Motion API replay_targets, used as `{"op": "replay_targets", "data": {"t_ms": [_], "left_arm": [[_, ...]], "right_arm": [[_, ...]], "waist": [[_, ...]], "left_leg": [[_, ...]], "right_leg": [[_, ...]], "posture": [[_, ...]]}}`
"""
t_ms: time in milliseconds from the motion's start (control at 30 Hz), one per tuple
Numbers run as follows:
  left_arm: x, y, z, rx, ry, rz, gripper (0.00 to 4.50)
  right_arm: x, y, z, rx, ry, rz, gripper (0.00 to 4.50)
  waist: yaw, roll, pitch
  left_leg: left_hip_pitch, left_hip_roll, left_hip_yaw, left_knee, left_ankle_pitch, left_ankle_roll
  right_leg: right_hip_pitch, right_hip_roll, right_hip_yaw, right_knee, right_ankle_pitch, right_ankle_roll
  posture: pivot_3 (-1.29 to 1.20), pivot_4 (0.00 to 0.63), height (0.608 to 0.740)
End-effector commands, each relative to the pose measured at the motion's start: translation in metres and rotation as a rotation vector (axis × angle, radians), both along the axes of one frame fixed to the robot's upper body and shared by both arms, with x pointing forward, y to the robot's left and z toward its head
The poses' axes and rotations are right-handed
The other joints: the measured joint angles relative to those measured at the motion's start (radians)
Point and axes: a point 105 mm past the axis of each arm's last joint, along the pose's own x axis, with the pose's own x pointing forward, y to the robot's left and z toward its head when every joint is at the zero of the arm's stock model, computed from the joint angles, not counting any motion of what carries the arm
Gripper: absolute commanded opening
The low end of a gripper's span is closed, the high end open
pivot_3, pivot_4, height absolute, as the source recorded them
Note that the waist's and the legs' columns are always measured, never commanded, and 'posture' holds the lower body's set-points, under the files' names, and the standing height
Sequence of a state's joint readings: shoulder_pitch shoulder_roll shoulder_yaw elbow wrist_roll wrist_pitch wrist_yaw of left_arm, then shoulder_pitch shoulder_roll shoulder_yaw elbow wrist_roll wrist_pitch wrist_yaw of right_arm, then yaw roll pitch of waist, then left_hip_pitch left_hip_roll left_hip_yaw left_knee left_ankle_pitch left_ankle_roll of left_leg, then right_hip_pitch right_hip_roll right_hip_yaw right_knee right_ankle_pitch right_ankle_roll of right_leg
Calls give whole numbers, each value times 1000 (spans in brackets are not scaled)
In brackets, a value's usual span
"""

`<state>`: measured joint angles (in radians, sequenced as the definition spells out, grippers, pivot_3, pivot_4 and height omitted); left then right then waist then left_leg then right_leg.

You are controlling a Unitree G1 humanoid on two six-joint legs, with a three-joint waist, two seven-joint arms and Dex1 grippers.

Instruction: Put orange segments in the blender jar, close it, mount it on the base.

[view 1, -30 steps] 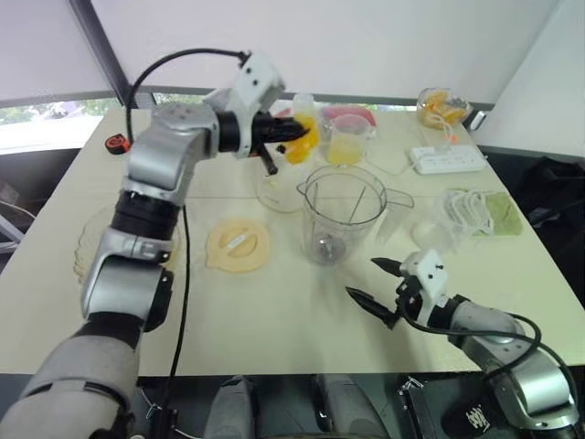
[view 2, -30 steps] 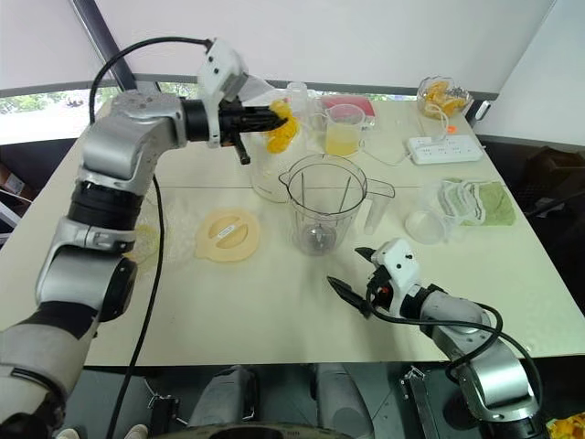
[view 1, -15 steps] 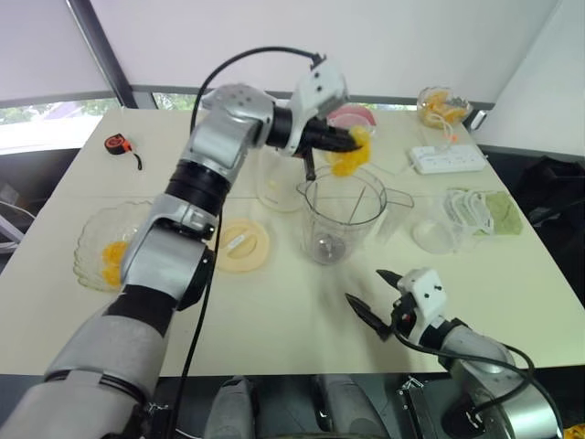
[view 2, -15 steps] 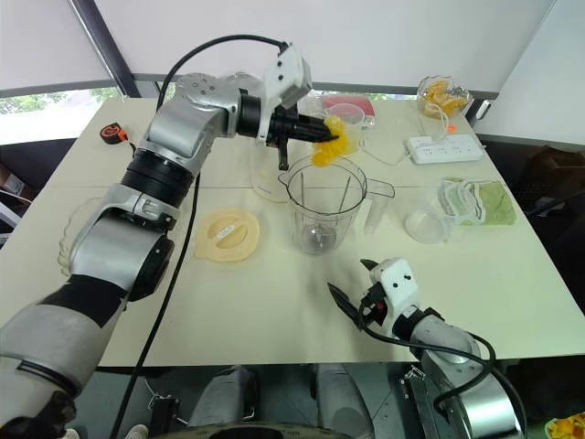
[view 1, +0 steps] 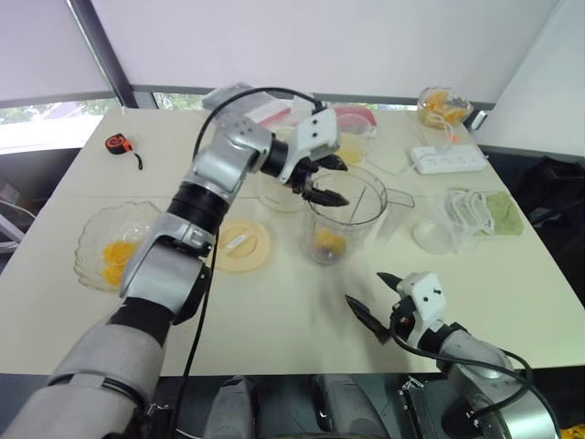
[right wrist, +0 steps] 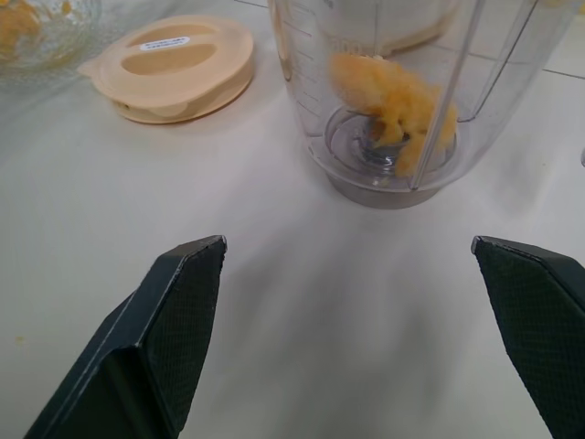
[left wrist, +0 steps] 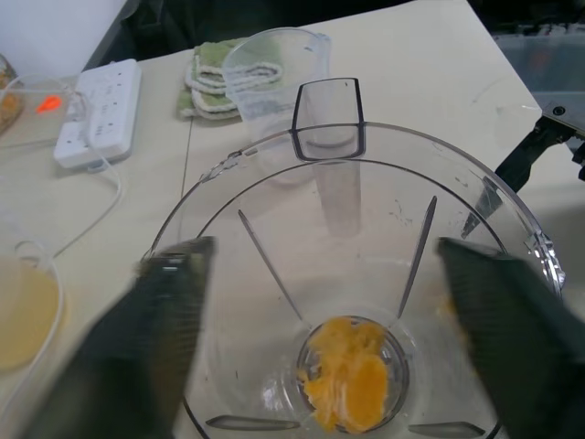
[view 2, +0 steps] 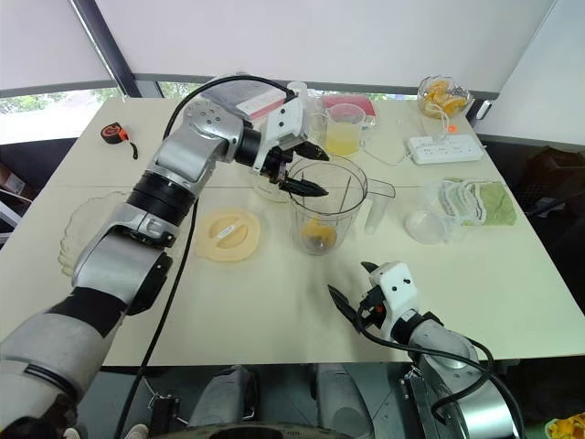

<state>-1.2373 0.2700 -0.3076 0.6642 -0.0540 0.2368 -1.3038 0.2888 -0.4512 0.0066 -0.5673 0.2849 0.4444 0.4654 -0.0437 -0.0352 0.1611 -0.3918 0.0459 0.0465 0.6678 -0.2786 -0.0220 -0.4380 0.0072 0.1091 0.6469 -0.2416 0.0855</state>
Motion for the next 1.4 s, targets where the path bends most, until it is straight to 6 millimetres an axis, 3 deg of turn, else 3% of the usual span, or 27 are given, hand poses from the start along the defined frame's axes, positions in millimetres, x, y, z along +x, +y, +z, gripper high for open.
{"op": "replay_targets", "data": {"t_ms": [33,233,333,467,567,733,900,1067,1400], "left_arm": [[1,1,19,-56,-35,21,4423],[9,10,45,-209,-22,133,4423],[11,29,57,-298,5,212,4423],[6,59,58,-412,15,293,4423],[-1,86,42,-446,51,363,4423],[-25,119,-9,-380,91,461,4423],[-54,117,-43,-341,163,457,4423],[-63,110,-54,-324,159,459,4423],[-60,110,-57,-320,141,500,4423]], "right_arm": [[0,3,10,-1,-42,21,4500],[3,-12,9,-33,-50,-28,4500],[16,-40,12,-107,-105,-177,4500],[27,-76,33,-117,-210,-385,4500],[31,-103,50,-125,-294,-544,4500],[33,-134,68,-110,-360,-734,4500],[41,-160,69,-57,-359,-901,4500],[51,-171,63,29,-321,-966,4500],[52,-188,39,127,-231,-1075,4500]], "waist": [[0,0,0],[0,0,0],[-2,0,0],[-2,2,0],[-1,2,0],[-1,3,0],[4,3,0],[-1,3,0],[-4,4,0]], "left_leg": [[0,0,0,0,0,0],[0,0,0,0,0,0],[0,0,0,0,0,0],[1,0,0,0,0,0],[1,1,-1,-1,0,0],[1,1,0,-1,0,0],[1,1,0,0,0,-1],[2,0,0,0,0,-1],[3,1,0,-1,0,-1]], "right_leg": [[0,0,0,0,0,0],[0,0,0,0,0,0],[0,0,0,0,0,0],[0,0,0,2,0,0],[0,0,-1,3,0,1],[0,0,-1,2,0,1],[1,-1,-1,2,0,0],[2,-2,0,1,0,0],[2,-1,0,1,0,0]], "posture": [[0,150,740],[0,150,740],[0,150,740],[0,150,740],[0,150,740],[0,150,740],[0,150,740],[0,150,740],[0,150,740]]}}
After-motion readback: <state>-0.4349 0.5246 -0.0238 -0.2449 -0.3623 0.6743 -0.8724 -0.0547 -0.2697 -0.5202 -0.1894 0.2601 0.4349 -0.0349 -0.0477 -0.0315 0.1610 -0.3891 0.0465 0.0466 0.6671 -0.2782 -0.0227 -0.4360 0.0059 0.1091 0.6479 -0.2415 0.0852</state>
